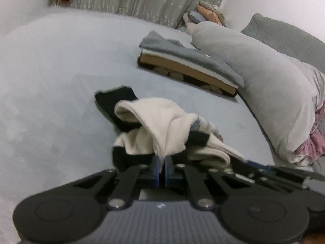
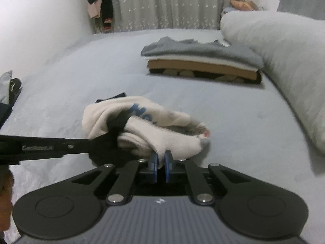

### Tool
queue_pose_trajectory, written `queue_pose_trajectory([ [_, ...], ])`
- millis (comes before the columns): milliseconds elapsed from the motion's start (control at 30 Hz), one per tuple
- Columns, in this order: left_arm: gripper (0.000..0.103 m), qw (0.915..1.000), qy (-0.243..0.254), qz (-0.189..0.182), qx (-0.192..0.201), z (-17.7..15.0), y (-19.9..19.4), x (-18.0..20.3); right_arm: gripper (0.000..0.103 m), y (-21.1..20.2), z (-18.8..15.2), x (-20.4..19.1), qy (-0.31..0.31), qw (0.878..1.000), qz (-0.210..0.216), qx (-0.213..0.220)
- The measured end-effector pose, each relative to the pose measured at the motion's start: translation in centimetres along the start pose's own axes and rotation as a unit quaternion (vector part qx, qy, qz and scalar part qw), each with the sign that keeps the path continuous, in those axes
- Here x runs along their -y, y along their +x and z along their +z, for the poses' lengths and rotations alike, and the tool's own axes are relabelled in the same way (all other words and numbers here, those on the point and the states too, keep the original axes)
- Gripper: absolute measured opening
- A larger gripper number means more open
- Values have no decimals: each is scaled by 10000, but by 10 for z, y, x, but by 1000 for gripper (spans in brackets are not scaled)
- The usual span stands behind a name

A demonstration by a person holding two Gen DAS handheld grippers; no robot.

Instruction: Fold clothes

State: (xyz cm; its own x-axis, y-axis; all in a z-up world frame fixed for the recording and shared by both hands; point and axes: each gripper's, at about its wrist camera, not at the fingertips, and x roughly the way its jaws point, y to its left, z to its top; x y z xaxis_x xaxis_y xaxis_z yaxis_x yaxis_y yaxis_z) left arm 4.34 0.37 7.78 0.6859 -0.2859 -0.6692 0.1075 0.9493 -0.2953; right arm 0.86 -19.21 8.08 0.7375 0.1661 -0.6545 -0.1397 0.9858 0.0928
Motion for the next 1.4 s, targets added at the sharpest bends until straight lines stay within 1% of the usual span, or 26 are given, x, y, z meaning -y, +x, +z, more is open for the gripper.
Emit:
queue_pose_trajectory([
  [33, 0, 10000, 58, 42, 51, 1, -5, 0, 8, -5, 1, 1, -11, 10000, -51, 41],
  [167, 0, 9972, 350, 387, 526, 12, -33, 2, 7, -21, 3, 6, 6, 9998, -153, 104],
  [200, 0, 9971, 352, 392, 545, 15, -38, 0, 7, -25, 3, 6, -8, 9997, -214, 124],
  [267, 0, 9972, 372, 366, 527, 20, -44, -3, 7, -32, 3, 7, 30, 9997, -188, 151],
  [367, 0, 9988, 326, 119, 333, 18, -47, -9, 7, -39, 3, 8, 92, 9997, -146, 181],
  [400, 4, 9992, 284, 24, 263, 17, -47, -11, 7, -43, 2, 7, 75, 9997, -125, 198],
  [433, 8, 9997, 171, -69, 169, 14, -43, -13, 7, -46, 1, 6, 58, 9997, -105, 215],
  [467, 20, 9998, 52, -197, 42, 11, -38, -16, 7, -49, 0, 5, 41, 9997, -85, 232],
  [500, 43, 9996, -83, -261, -43, 7, -33, -18, 7, -53, -1, 5, 23, 9997, -65, 249],
  [533, 62, 9992, -216, -324, -125, 4, -28, -20, 7, -56, -1, 4, 6, 9996, -45, 266],
  [567, 64, 9986, -313, -379, -180, 0, -22, -22, 7, -59, -2, 3, -12, 9996, -28, 283],
  [767, 62, 9958, -507, -525, -558, -17, 9, -17, 7, -64, -9, 12, -10, 9996, -151, 247],
  [833, 61, 9942, -539, -639, -670, -23, 16, -15, 7, -60, -14, 20, 95, 9996, -192, 193],
  [933, 60, 9925, -521, -823, -738, -31, 23, -7, 7, -52, -23, 33, 231, 9993, -281, 64],
  [1100, 63, 9856, -623, -1153, -1064, -50, 37, 4, 7, -38, -34, 46, 476, 9983, -301, -132],
  [1167, 62, 9855, -651, -1078, -1139, -62, 44, 9, 7, -33, -36, 47, 552, 9980, -234, -200],
  [1233, 61, 9890, -682, -881, -976, -71, 49, 14, 9, -29, -38, 45, 569, 9979, -190, -248],
  [1267, 59, 9901, -723, -843, -864, -75, 48, 14, 11, -27, -39, 44, 579, 9978, -170, -270],
  [1300, 53, 9910, -764, -805, -751, -78, 48, 15, 12, -26, -41, 43, 603, 9977, -174, -274],
  [1333, 49, 9917, -809, -770, -640, -82, 47, 15, 15, -23, -43, 43, 626, 9975, -179, -291],
  [1367, 45, 9915, -895, -763, -551, -85, 46, 15, 24, -20, -45, 42, 652, 9972, -168, -326],
  [1400, 37, 9913, -979, -751, -464, -88, 44, 15, 29, -15, -48, 41, 691, 9968, -174, -370],
])
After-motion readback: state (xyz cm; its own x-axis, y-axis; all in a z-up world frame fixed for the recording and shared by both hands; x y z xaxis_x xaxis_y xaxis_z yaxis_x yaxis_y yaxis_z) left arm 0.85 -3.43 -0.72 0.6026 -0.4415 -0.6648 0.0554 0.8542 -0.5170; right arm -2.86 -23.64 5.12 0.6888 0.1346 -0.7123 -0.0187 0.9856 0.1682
